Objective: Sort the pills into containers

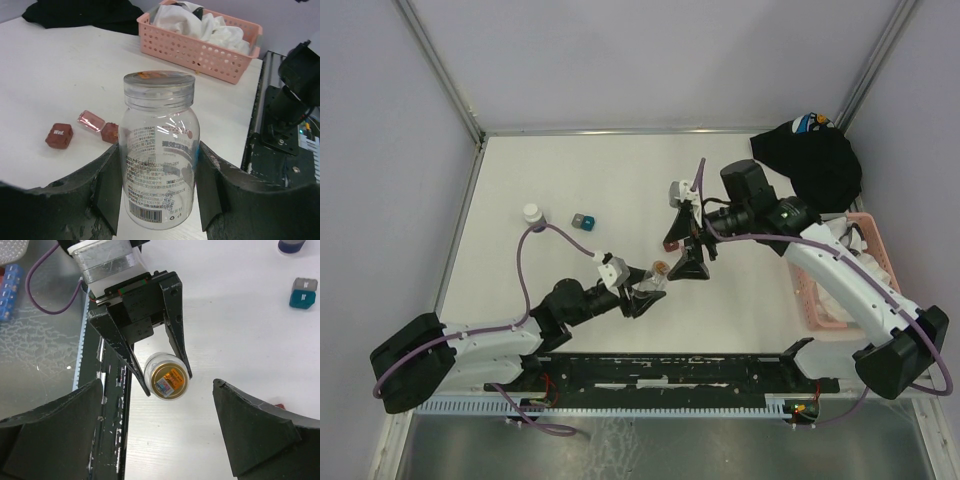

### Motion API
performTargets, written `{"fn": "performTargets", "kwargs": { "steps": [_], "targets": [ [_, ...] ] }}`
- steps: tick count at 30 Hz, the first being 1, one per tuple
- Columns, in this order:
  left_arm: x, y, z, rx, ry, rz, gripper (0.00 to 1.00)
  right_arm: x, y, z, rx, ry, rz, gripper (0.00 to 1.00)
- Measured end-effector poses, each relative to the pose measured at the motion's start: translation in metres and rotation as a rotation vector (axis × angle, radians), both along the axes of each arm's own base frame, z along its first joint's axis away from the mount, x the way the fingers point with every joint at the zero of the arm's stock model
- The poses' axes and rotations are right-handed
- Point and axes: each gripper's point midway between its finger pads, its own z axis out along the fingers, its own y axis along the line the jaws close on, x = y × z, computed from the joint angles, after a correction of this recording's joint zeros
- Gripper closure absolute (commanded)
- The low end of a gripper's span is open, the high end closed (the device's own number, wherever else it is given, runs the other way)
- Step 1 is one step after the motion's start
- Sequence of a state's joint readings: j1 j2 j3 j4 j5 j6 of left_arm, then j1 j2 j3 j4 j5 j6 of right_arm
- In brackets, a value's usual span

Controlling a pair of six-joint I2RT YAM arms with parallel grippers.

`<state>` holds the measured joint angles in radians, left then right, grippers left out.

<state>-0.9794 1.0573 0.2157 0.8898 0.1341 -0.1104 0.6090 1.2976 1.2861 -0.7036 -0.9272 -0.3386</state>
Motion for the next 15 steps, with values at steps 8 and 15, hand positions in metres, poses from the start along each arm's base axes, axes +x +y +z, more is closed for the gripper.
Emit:
{"fn": "performTargets", "kwargs": {
  "steps": [8,15],
  "targets": [
    [-0.031,-0.012,0.0,-0.002,-0.001,-0.189,0.97,-0.023,-0.014,-0.013,0.042,-0.13,0.205,0.01],
    [-0.05,-0.024,-0.007,0.018,0.025,-0.325,0.97,-0.051,-0.032,-0.034,0.07,-0.303,0.433,0.01]
  ]
}}
